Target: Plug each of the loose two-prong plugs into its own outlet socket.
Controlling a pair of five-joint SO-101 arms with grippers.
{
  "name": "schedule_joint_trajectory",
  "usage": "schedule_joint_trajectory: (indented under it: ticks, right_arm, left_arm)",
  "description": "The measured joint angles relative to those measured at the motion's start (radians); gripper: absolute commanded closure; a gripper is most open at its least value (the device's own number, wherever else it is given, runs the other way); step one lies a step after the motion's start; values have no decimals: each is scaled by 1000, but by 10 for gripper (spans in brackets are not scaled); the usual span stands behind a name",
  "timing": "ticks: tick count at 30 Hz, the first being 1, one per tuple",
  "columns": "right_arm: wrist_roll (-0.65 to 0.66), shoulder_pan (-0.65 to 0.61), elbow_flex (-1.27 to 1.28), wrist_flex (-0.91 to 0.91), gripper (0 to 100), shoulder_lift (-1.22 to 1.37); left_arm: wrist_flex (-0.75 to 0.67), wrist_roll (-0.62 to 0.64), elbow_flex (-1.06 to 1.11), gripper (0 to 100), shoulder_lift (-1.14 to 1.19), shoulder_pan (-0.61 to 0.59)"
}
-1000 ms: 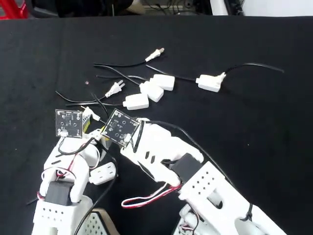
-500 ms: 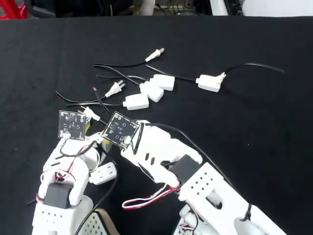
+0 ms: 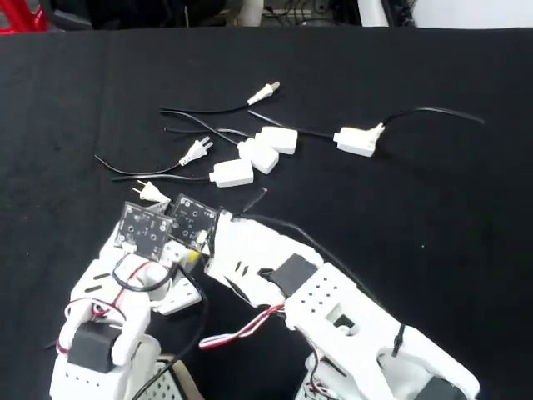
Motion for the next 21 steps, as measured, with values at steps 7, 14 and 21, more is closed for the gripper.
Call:
schedule_joint_trajectory:
  ticks: [7,14,21]
  right_arm:
    - [0,68,-94,61,987,-21]
    - [-75,86,-167,71,987,-21]
    - [-213,91,-252,209,987,-21]
  left_arm:
    - [0,0,41,736,0,-267]
    - [0,0,172,736,-5,-293]
    - [0,-91,190,740,-5,-241]
